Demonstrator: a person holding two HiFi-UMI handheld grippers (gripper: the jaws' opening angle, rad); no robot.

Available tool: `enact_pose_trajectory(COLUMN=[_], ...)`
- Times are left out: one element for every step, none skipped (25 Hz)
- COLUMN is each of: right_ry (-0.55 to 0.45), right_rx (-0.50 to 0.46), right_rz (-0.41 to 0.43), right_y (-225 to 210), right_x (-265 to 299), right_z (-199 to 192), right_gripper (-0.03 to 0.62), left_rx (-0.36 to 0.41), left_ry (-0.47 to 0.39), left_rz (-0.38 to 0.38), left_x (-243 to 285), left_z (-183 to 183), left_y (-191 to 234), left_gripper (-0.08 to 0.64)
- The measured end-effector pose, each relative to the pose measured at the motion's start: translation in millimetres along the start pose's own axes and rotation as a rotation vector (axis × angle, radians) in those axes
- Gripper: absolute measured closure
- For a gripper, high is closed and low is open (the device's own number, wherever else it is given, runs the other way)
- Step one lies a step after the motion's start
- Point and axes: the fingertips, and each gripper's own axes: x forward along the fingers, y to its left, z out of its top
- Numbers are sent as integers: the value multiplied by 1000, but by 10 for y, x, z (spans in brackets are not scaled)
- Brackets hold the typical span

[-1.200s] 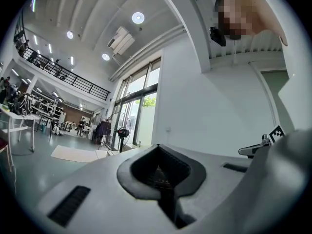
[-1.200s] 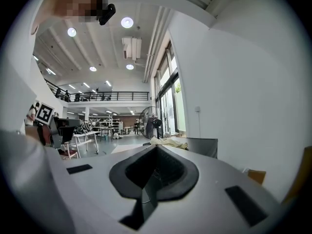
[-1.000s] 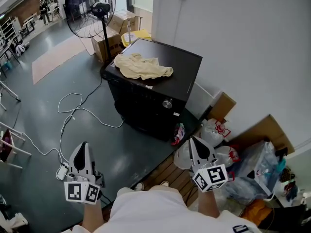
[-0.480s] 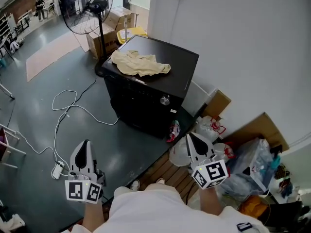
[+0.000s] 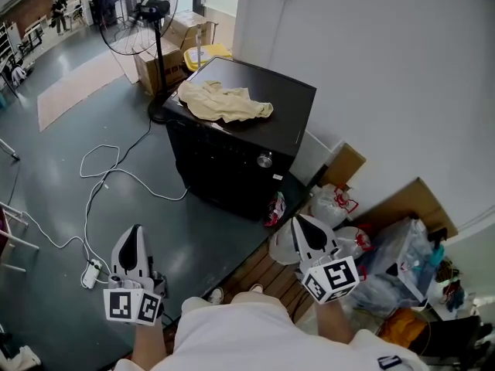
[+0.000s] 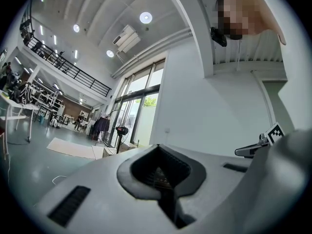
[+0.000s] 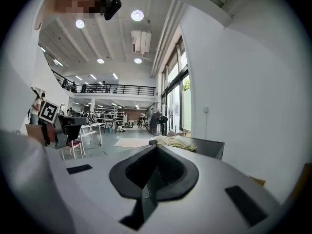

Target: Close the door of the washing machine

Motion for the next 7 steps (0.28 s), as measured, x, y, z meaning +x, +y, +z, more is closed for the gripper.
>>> enact_pose_trajectory(right_ry=[1,1,1,1,1,1,0], right_rx=[0,-1,-2,-1,-1,0,1], right_rz=[-2,-3,-3,-5,-7,-9,-11], right_y=[11,18,23,26,30,35,41], right_x=[-2,-1,0,1,1,2,2], right_z=[-5,-8,-9,-10,-10,-9,-8], right_gripper=[595,595,595,595,595,595,595], left_rx=[-5,-9,-12,-13,-12,-11,-10], left_ry=[-1,-1,-2,-2,-2,-1,-1], left_rz=[-1,-3,-5,-7,-10,-12,-15], left_x=[-1,1,5,9,12,13,14], left_z=[-12,-22,-28,-30,-29,-27,-25], left_y=[10,17,21,21,19,16,14], left_gripper=[554,554,554,554,554,554,554])
